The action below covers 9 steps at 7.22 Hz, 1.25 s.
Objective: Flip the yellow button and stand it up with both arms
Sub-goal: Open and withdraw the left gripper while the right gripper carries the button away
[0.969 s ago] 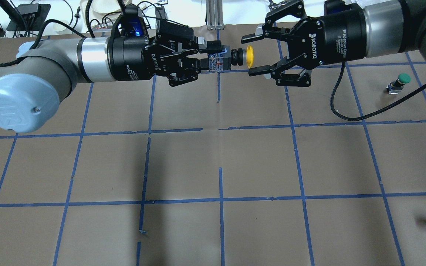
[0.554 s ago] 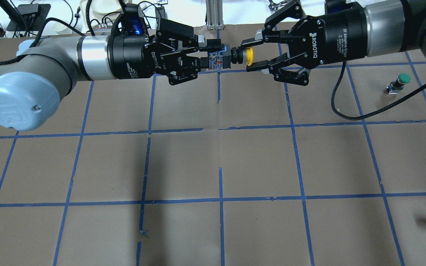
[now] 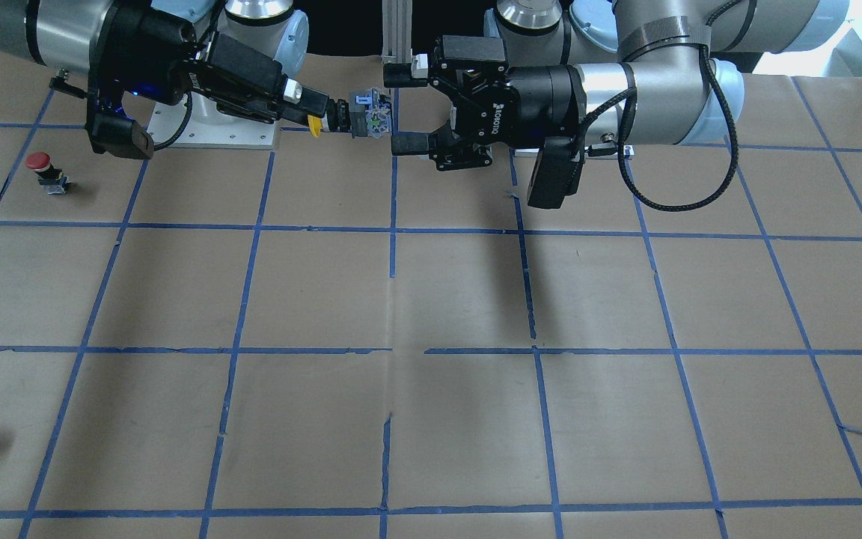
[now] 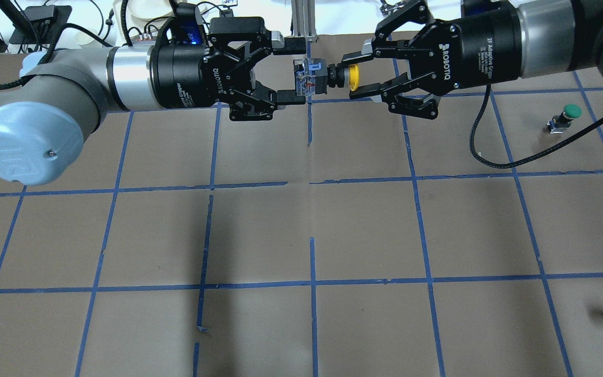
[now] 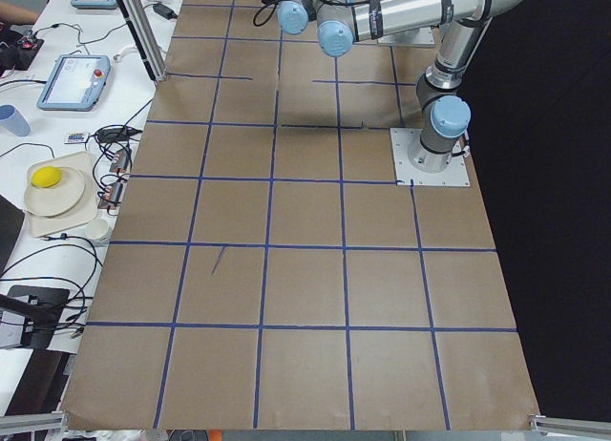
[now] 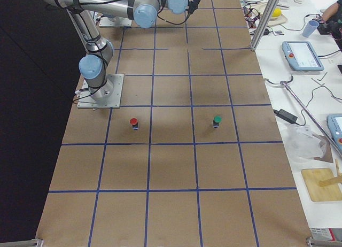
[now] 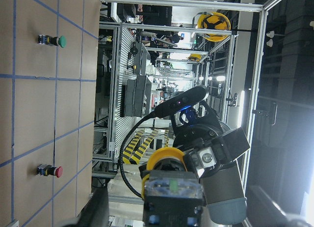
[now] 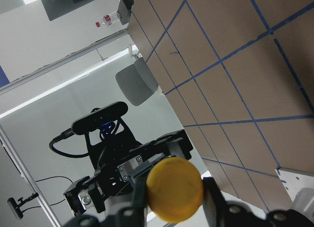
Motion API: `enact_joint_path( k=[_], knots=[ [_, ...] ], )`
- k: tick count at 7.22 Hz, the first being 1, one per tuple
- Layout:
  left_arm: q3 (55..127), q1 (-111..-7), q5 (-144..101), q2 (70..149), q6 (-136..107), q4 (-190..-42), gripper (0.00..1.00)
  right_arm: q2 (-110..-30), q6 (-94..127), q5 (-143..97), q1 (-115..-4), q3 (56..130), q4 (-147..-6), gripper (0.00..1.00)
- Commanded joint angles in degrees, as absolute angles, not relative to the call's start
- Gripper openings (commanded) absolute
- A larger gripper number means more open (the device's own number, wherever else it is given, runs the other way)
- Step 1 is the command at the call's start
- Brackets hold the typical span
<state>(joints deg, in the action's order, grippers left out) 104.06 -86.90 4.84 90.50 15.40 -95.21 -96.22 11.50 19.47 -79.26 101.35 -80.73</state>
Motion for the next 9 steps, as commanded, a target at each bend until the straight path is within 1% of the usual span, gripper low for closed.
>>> enact_joint_path(
  k=[1, 2, 3, 5, 7, 9],
  knots=[
    [103.63, -83.52, 15.65, 90.09, 15.12, -93.44, 0.99, -96.15, 10.38, 24.82, -78.75, 101.25, -87.05, 0.24],
    [103.54, -81.15, 20.95, 89.83, 15.2, -93.08, 0.99, -97.54, 6.02, 36.45, -78.75, 100.29, -90.23, 0.24],
    [103.19, -79.64, 26.31, 90.17, 15.21, -90.81, 0.99, -99.47, 1.37, 40.13, -78.75, 100.72, -90.0, 0.24],
    [101.61, -79.45, 47.7, 91.49, 12.51, -81.51, 0.99, -99.84, -19.75, 57.48, -78.92, 101.16, -89.92, 0.22],
    [98.63, -79.71, 59.61, 92.98, 12.22, -80.51, 0.99, -101.33, -32.36, 69.57, -78.75, 103.0, -90.09, 0.2],
    [96.25, -80.41, 72.71, 92.64, 12.83, -80.42, 1.0, -101.34, -46.0, 75.63, -75.43, 107.64, -91.57, 0.17]
  ],
)
